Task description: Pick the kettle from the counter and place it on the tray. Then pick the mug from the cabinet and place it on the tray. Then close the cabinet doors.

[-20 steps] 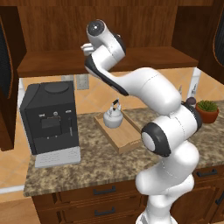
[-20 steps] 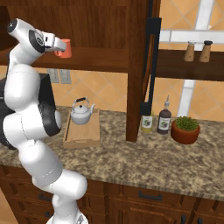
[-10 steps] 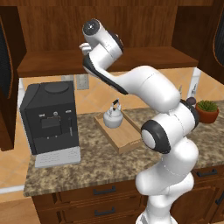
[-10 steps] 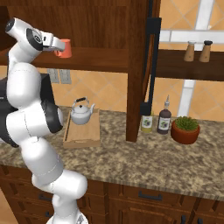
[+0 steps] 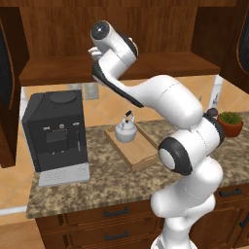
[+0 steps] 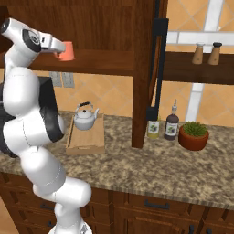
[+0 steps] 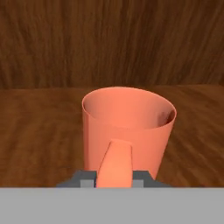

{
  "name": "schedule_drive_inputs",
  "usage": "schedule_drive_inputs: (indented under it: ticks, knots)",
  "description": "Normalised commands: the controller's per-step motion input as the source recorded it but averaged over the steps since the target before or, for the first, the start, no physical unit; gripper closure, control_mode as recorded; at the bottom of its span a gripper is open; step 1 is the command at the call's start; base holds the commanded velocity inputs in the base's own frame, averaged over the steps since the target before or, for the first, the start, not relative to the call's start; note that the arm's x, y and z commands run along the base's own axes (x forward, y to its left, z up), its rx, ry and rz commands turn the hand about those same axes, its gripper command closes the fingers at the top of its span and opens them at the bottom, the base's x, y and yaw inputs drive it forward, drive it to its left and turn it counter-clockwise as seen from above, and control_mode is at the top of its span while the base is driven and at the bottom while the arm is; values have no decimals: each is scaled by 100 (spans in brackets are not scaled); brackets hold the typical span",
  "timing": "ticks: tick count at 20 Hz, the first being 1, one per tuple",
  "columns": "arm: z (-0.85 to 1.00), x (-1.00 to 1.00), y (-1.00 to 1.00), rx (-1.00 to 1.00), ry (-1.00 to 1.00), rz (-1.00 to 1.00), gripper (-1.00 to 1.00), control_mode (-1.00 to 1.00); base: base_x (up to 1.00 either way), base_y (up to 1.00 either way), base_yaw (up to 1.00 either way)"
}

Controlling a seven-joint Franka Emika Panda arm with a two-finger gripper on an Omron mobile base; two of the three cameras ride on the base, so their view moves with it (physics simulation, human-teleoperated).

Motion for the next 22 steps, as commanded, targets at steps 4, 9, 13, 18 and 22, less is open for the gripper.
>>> schedule_drive_inputs:
  ticks: [4,9,13,18,22]
  knots:
    - [-10,-94,-7,1,-20,15,100,-100,0,0,0]
    - [0,-100,-22,10,-18,29,100,-100,0,0,0]
    - [-2,-100,-32,11,-1,34,100,-100,0,0,0]
    - [-15,-89,-34,1,0,36,100,-100,0,0,0]
    - [-32,-78,-47,0,0,60,100,-100,0,0,0]
